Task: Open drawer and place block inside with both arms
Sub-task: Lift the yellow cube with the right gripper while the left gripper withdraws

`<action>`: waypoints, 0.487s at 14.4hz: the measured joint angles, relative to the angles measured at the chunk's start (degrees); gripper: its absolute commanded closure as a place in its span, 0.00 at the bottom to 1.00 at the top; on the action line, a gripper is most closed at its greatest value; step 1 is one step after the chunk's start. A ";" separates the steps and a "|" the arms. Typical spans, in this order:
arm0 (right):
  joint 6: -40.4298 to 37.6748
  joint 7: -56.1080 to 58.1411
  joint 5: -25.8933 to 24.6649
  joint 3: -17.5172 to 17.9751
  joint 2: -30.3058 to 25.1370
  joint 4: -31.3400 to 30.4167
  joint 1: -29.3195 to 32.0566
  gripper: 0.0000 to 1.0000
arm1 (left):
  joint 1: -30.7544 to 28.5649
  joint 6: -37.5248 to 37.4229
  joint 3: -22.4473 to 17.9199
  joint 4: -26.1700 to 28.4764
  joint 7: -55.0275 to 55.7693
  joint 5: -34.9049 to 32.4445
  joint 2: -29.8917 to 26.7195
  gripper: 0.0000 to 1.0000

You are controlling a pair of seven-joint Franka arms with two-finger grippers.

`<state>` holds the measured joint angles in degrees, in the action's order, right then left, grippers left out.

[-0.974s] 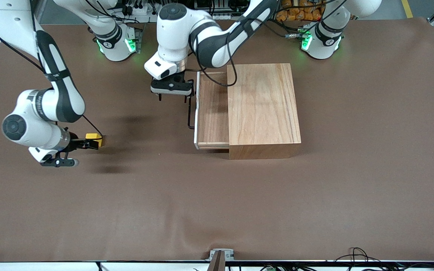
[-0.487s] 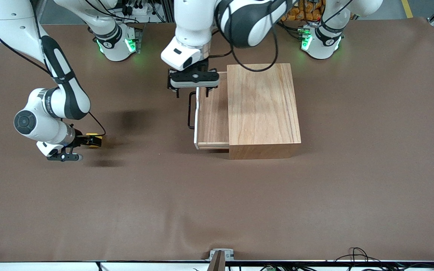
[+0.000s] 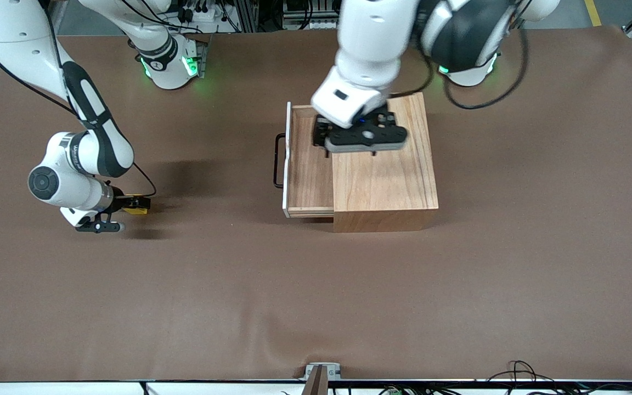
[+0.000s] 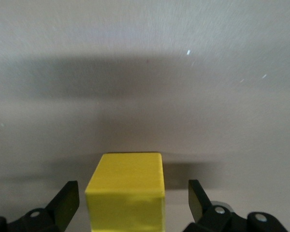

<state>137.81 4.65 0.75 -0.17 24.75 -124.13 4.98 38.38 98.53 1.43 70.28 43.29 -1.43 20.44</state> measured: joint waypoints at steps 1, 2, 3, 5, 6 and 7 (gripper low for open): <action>0.02 0.00 0.00 0.01 0.18 -0.27 0.00 0.75 | -2.28 -1.08 -0.02 0.09 -2.99 1.09 -0.63 0.00; 0.06 0.00 0.01 0.02 0.22 -0.33 0.01 0.81 | -4.57 -1.81 -0.03 0.20 -6.30 1.68 -1.10 0.00; 0.35 0.00 0.01 0.02 0.18 -0.29 0.01 0.82 | -6.46 -2.10 -0.07 0.26 -9.27 1.90 -1.40 0.00; 1.22 0.00 0.01 0.02 -0.50 0.14 0.02 0.89 | -9.95 -3.75 -0.07 0.30 -13.82 2.03 -1.91 0.00; 1.28 0.00 0.02 0.02 -1.31 0.59 0.02 0.93 | -11.64 -5.07 -0.07 0.30 -15.71 2.03 -2.25 0.00; 1.23 0.00 0.02 0.03 -2.51 0.91 0.02 0.95 | -13.25 -6.18 -0.08 0.30 -17.85 2.04 -2.66 0.00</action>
<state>139.04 4.65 0.77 -0.15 22.24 -123.22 5.00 25.13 92.35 1.34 70.58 25.44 0.61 17.78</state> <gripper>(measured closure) 0.441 0.000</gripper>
